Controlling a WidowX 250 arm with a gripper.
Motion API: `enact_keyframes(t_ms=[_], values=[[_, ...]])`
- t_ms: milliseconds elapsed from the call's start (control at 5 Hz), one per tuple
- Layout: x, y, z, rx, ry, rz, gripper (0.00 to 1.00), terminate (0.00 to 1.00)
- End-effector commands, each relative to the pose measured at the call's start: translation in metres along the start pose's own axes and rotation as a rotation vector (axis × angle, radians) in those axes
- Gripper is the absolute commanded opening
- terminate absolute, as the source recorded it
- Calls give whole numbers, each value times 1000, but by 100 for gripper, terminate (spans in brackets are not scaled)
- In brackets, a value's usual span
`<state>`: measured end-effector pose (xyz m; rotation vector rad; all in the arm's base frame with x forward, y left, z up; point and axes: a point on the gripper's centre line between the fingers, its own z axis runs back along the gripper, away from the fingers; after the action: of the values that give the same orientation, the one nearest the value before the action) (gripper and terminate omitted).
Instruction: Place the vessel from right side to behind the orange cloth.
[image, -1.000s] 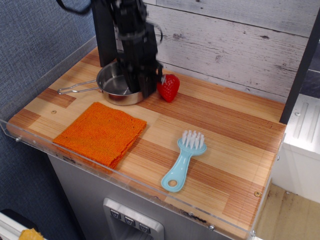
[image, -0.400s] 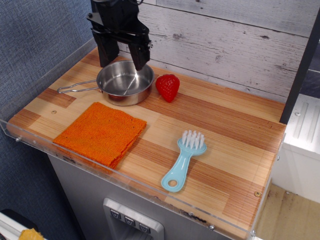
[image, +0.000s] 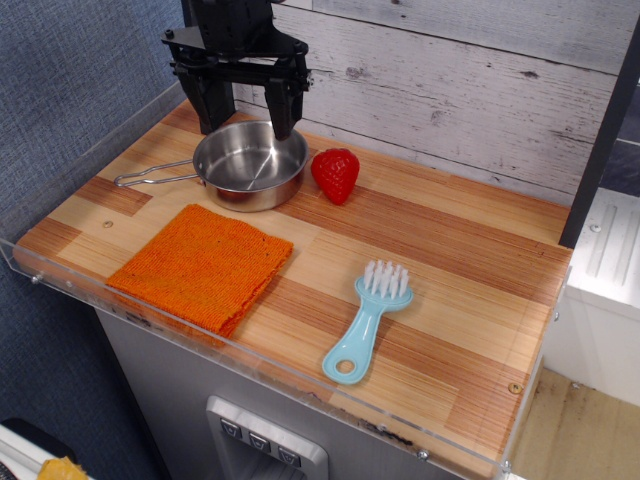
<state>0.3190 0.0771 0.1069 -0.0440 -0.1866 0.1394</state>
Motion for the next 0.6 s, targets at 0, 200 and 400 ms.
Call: enact_keyframes(t_ms=[0, 200, 400], values=[[-2, -22, 26, -3, -49, -88, 100, 0], [-1, -25, 28, 37, -33, -153, 100, 0], [-1, -25, 28, 37, -33, -153, 100, 0]])
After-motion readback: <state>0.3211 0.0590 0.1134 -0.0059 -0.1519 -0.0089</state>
